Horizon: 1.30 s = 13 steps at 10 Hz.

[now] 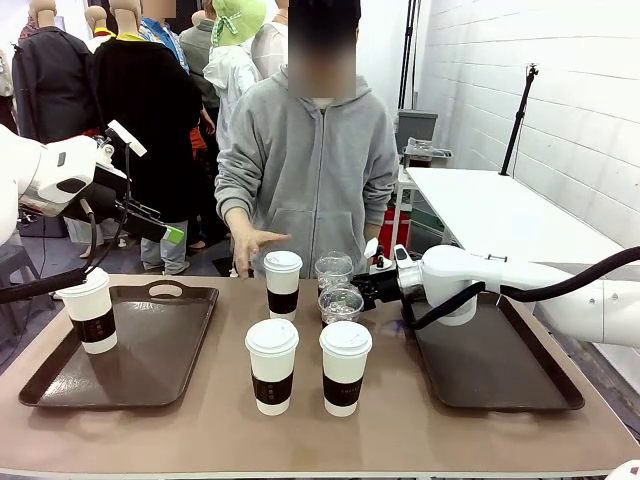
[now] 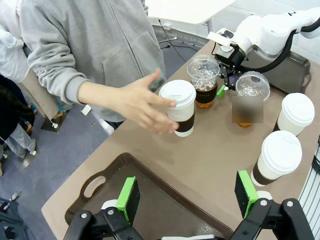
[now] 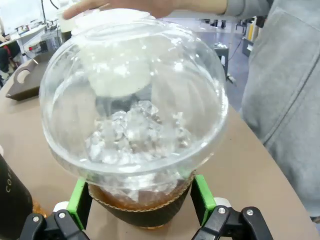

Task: Distribute the coffee onto the tray.
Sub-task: Pick up one iced Americano and place it on the right Handle tray.

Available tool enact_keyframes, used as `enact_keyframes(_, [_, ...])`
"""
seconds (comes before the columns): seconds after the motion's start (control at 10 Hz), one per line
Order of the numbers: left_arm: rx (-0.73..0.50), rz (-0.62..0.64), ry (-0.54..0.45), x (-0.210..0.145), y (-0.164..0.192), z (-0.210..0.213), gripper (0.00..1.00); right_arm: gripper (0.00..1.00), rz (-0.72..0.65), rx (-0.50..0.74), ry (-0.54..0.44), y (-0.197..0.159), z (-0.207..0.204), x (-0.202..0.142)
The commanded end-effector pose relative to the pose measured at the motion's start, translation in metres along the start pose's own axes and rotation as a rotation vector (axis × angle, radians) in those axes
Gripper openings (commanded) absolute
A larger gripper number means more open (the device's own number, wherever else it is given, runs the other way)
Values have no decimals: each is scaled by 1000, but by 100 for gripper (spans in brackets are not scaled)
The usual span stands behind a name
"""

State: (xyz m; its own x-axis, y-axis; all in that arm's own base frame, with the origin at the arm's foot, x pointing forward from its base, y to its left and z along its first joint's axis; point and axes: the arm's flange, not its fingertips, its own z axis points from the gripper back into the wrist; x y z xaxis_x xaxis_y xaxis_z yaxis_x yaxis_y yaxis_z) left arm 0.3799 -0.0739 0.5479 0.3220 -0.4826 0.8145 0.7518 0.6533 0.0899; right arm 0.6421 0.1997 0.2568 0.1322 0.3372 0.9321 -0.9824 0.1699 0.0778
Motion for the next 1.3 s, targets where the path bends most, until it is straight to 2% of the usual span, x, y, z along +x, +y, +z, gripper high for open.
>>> enact_keyframes(0.0, [-6,5,-1,-2,2,-1,100,100,-33,-16,-11,-4,-20,2])
enact_keyframes(0.8, [-6,5,-1,-2,2,-1,100,100,-97,-11,-58,-7,-30,3])
enact_keyframes(0.9, [-6,5,-1,-2,2,-1,100,84,-87,-18,-45,-8,-30,3])
enact_keyframes(1.0, [-6,5,-1,-2,2,-1,100,67,-65,-43,-72,-8,-29,2])
enact_keyframes(1.2, [-6,5,-1,-2,2,-1,100,67,-50,-56,-77,-9,-28,3])
